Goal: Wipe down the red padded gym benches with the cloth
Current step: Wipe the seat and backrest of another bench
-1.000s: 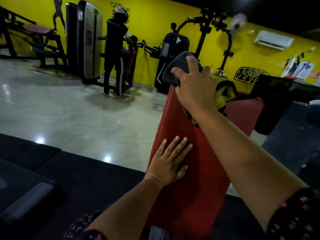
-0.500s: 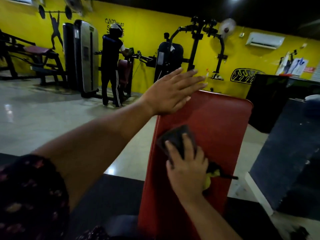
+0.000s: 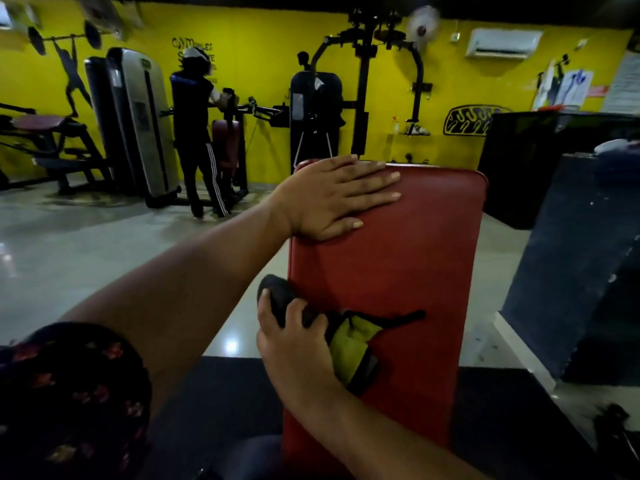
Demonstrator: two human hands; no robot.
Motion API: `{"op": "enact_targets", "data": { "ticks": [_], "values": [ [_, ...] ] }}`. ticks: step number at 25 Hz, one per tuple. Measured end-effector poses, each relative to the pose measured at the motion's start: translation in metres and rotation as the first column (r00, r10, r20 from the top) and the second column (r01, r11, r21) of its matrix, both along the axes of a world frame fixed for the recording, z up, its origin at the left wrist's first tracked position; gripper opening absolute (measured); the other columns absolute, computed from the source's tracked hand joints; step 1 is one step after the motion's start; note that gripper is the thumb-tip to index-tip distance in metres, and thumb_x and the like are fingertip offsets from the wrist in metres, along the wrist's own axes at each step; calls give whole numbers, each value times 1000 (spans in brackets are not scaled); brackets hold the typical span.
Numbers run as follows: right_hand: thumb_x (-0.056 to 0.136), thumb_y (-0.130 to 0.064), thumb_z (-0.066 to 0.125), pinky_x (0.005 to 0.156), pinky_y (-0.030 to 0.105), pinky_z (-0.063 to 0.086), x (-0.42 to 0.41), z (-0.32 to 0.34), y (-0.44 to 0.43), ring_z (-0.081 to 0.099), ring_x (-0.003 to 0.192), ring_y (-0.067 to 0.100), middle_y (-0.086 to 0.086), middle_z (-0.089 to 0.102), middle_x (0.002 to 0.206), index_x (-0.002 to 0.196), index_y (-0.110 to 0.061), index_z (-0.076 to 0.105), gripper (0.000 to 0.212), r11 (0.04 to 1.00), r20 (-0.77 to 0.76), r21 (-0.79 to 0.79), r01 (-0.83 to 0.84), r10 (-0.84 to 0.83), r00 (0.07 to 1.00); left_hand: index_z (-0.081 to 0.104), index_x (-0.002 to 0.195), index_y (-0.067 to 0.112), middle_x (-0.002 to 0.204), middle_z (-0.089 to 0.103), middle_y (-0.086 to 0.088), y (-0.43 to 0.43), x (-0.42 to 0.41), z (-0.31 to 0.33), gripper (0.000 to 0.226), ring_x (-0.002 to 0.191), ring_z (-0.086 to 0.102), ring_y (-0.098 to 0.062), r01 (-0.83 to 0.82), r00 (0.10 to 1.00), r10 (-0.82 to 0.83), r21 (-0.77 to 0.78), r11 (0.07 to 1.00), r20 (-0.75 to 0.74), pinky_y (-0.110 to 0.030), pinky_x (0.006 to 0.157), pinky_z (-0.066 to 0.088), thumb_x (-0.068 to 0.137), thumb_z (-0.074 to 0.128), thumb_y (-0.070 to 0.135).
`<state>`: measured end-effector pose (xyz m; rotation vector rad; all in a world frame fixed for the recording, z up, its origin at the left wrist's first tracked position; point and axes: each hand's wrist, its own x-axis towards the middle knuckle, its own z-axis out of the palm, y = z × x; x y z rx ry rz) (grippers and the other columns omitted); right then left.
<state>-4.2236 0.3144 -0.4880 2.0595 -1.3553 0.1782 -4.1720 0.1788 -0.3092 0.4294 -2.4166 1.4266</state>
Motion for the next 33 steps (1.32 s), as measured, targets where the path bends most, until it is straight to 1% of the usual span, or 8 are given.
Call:
{"op": "enact_targets", "data": {
  "ticks": [6, 10, 14, 19, 23, 27, 29, 33],
  "values": [
    [85, -24, 63, 81, 55, 45, -1, 39, 1, 44, 110, 44, 11, 28, 153, 119, -18, 64, 35, 992, 199, -121, 47, -22, 980, 29, 155, 18, 161, 26, -6, 1, 0, -2, 60, 149, 21, -25, 18, 1000, -18, 13, 1000, -7, -42, 121, 14, 102, 27, 46],
    [76, -36, 70, 71, 55, 51, 4, -27, 9, 51, 105, 43, 5, 46, 145, 111, -21, 73, 38, 997, 149, -50, 63, -55, 987, 30, 154, 21, 160, 28, -4, 6, -3, -15, 64, 148, 23, -26, 10, 995, -6, 32, 999, -104, -46, 120, 15, 95, 33, 45],
    [69, -44, 75, 66, 55, 53, 2, -83, 20, 45, 100, 43, -4, 57, 134, 101, -28, 78, 35, 998, 113, 55, -13, 7, 994, 29, 154, 22, 161, 27, -4, 15, -10, -45, 73, 149, 21, -27, -46, 963, 55, 42, 998, -263, -53, 119, 15, 87, 38, 49],
    [75, -26, 69, 71, 53, 49, 0, -40, 17, 51, 98, 38, -2, 47, 143, 116, -22, 68, 41, 990, 333, -140, 31, 18, 943, 30, 154, 21, 160, 28, -4, 18, -10, -50, 70, 149, 22, -27, -68, 947, 75, 35, 997, -312, -53, 119, 14, 95, 34, 58],
    [83, -20, 56, 69, 51, 52, 1, -72, 17, 57, 101, 35, -2, 50, 143, 108, -23, 72, 30, 985, 293, -170, 37, 14, 956, 30, 154, 22, 160, 29, -4, 17, -10, -53, 70, 149, 23, -28, -93, 949, 94, 19, 996, -302, -52, 119, 12, 95, 34, 60],
    [72, -26, 78, 66, 52, 53, -2, -134, 38, 49, 100, 38, -3, 54, 138, 102, -24, 75, 30, 999, 187, -28, -28, 32, 982, 34, 152, 20, 158, 32, -8, 17, -9, -52, 69, 147, 26, -32, -64, 951, 62, 3, 998, -301, -55, 118, 15, 95, 37, 58],
    [66, -26, 82, 65, 54, 52, 1, -131, 44, 47, 99, 39, -3, 57, 135, 99, -25, 76, 33, 1000, 218, 27, -13, 7, 976, 36, 152, 19, 157, 34, -10, 17, -8, -52, 68, 146, 28, -34, -46, 955, 41, -9, 999, -292, -55, 117, 16, 95, 39, 56],
    [76, -20, 71, 70, 54, 50, 8, -82, 25, 54, 102, 38, -3, 53, 140, 108, -24, 71, 33, 979, 353, -184, 86, -16, 935, 37, 151, 18, 156, 36, -10, 19, -9, -54, 67, 145, 29, -34, -36, 953, 36, 3, 999, -300, -54, 118, 17, 95, 37, 55]
  ]
}}
